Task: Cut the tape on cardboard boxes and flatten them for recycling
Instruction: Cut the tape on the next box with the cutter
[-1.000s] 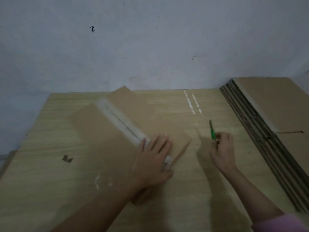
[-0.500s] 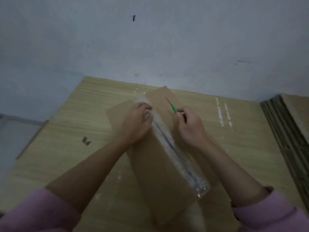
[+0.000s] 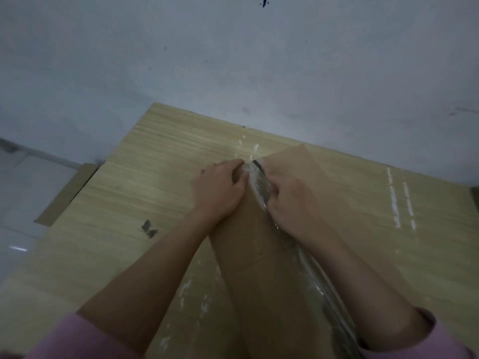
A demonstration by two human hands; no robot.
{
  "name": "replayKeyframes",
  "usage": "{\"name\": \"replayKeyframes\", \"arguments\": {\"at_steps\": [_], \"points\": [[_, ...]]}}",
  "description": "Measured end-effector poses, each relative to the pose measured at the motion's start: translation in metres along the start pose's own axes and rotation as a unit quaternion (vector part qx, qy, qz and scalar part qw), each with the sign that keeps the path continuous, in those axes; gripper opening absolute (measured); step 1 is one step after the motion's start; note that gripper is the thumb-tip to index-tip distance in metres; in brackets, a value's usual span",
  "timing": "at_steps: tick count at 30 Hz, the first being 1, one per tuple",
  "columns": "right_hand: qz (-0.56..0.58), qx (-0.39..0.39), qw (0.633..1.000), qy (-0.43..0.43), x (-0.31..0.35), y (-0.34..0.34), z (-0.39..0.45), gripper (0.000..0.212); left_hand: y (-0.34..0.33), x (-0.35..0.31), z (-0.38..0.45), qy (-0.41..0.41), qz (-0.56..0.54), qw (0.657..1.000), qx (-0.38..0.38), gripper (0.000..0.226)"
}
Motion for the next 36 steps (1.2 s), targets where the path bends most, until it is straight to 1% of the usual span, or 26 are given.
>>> {"name": "replayKeyframes", "arguments": {"at_steps": [2,5,7,12,16,20,23,28,33,36], "points": [[-0.011,0.006,1.000,-0.004,0.001,-0.001,0.001,0.045,0.001,0.000,0.001,0.001,-0.003,1.000,-0.004,0.038],[-0.021,0.022,1.000,0.002,0.004,-0.003,0.003,0.054,0.002,-0.001,0.001,0.001,-0.006,1.000,-0.003,0.038],[-0.033,0.026,0.999,0.003,0.005,-0.003,0.005,0.052,0.002,-0.001,0.001,0.002,-0.003,1.000,-0.003,0.037],[-0.107,0.024,0.994,0.009,0.012,-0.007,0.009,0.056,0.003,-0.001,0.002,0.001,0.002,1.000,0.000,0.036],[-0.173,0.057,0.983,-0.016,0.014,-0.019,0.008,0.065,0.002,0.001,0.002,0.001,-0.005,1.000,0.006,0.038],[-0.201,0.072,0.976,-0.039,0.013,-0.028,0.007,0.064,0.002,0.000,0.002,0.007,-0.003,1.000,0.007,0.036],[-0.223,0.065,0.972,-0.041,0.013,-0.028,0.006,0.060,0.003,-0.001,0.002,0.009,0.000,1.000,0.006,0.034],[-0.232,0.082,0.968,-0.037,0.014,-0.033,0.002,0.061,0.002,-0.002,0.002,0.016,0.008,1.000,0.008,0.033],[-0.205,0.091,0.973,-0.050,0.011,-0.030,-0.008,0.063,0.000,-0.003,0.002,0.006,0.008,1.000,0.010,0.034],[-0.192,0.081,0.976,-0.062,0.010,-0.028,-0.005,0.063,0.000,-0.004,0.002,0.006,0.006,1.000,0.009,0.036]]}}
Point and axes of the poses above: each hand's wrist, its own z-axis towards the middle knuckle, its own y-axis out of the back of the hand, x = y × z, the point moved 8 cm from there along z, towards the middle knuckle, and after that the axes turned 1 degree about -z, right-handed, at the moved point
